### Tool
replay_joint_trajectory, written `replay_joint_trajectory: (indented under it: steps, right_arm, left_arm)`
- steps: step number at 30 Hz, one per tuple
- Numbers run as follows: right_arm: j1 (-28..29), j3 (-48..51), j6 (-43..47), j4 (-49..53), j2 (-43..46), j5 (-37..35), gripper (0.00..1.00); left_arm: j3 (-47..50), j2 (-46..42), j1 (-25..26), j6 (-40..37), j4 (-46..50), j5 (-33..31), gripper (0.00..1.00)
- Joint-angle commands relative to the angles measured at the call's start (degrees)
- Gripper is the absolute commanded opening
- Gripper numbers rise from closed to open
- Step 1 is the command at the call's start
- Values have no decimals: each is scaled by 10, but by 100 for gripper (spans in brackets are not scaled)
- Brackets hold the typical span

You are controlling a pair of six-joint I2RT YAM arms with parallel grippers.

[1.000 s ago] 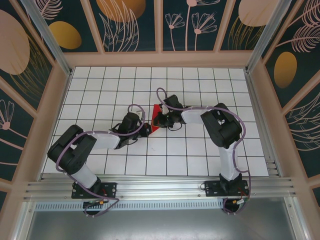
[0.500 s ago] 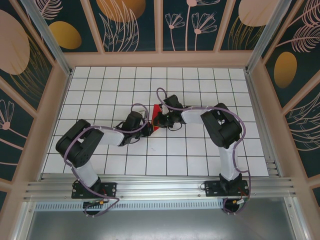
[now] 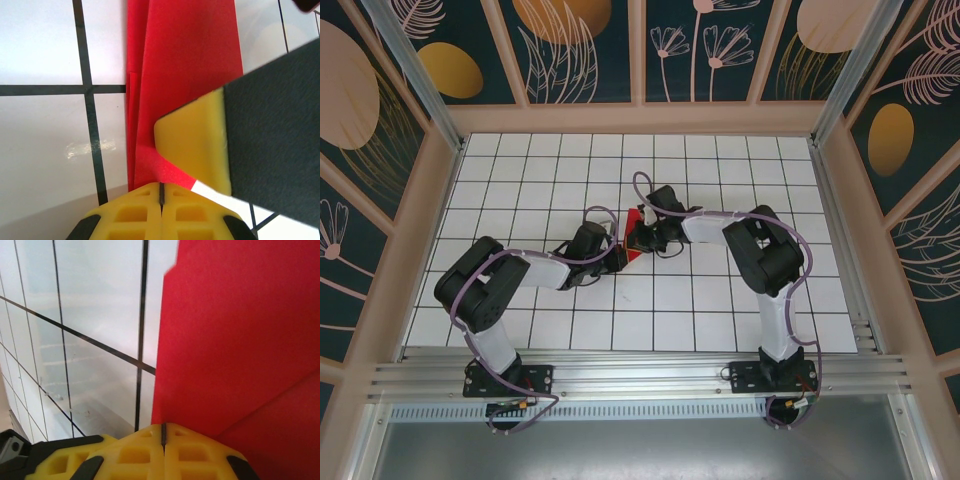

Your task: Fold a paper plane with a square sheet of paper (pick it up from the middle)

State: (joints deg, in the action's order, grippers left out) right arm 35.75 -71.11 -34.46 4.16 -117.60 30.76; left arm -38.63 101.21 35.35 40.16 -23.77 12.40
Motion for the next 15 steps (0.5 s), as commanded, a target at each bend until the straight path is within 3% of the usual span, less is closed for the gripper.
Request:
replay_joint_trajectory:
  steps: [1, 15]
  right_arm:
    - [-13, -25, 17, 29, -22, -25, 0]
    - [-64, -60, 56, 53, -56, -50, 0]
  left_arm:
    - [16, 27, 1, -4, 68, 7, 0]
    - [26, 29, 1, -3, 75, 16, 0]
